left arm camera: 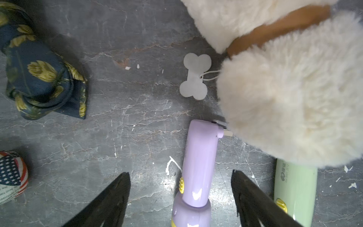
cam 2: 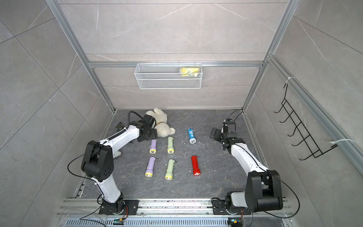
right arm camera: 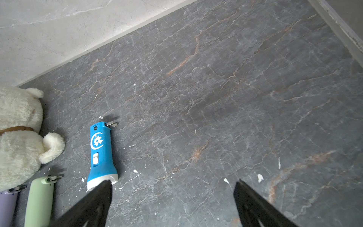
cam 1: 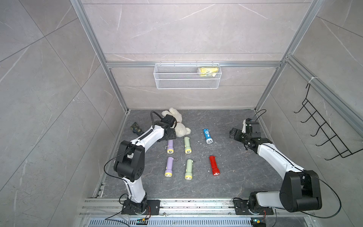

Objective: Close the plug at the bottom of the flashlight
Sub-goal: Pick up the flashlight from the center of the board.

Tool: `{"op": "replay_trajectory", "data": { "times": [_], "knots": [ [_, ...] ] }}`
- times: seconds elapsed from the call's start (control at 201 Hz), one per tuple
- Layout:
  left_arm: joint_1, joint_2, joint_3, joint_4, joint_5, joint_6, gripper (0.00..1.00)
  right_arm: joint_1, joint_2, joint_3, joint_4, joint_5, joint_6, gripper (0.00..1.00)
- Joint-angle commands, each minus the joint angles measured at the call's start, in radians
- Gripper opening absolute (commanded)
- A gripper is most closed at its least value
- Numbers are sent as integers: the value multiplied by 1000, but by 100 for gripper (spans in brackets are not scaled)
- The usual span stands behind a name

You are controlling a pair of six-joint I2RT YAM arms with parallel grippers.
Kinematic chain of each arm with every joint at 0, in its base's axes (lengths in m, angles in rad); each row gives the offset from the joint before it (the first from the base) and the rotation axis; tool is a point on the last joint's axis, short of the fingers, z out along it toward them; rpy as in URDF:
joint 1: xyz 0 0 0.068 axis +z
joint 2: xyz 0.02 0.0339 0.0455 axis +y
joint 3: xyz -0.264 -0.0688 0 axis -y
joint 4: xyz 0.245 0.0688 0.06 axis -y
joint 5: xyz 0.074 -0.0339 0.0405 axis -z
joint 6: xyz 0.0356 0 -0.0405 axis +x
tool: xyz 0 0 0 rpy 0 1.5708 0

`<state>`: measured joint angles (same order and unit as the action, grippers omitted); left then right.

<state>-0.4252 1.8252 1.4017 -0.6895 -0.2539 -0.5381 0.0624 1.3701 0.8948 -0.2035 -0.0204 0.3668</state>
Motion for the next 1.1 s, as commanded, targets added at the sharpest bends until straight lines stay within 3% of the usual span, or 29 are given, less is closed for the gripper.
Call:
{"op": "replay_trajectory", "data": {
  "times": [0.0, 0.129, 0.553, 0.712, 1.09],
  "knots": [
    [-12, 48, 60, -120, 62, 7, 81, 5, 6, -4, -25, -14, -9, 100],
    [-15, 103, 80, -114, 84, -11, 74, 5, 6, 3, -28, -24, -15, 100],
    [-26, 235, 149, -113, 70, 10, 69, 5, 0, -4, -29, -6, -23, 100],
    [-26, 259, 158, -111, 66, 19, 59, 5, 2, -4, -29, -9, -22, 100],
    [-28, 266, 103, -107, 73, 14, 58, 4, 21, -6, -24, 4, -14, 100]
  ]
}}
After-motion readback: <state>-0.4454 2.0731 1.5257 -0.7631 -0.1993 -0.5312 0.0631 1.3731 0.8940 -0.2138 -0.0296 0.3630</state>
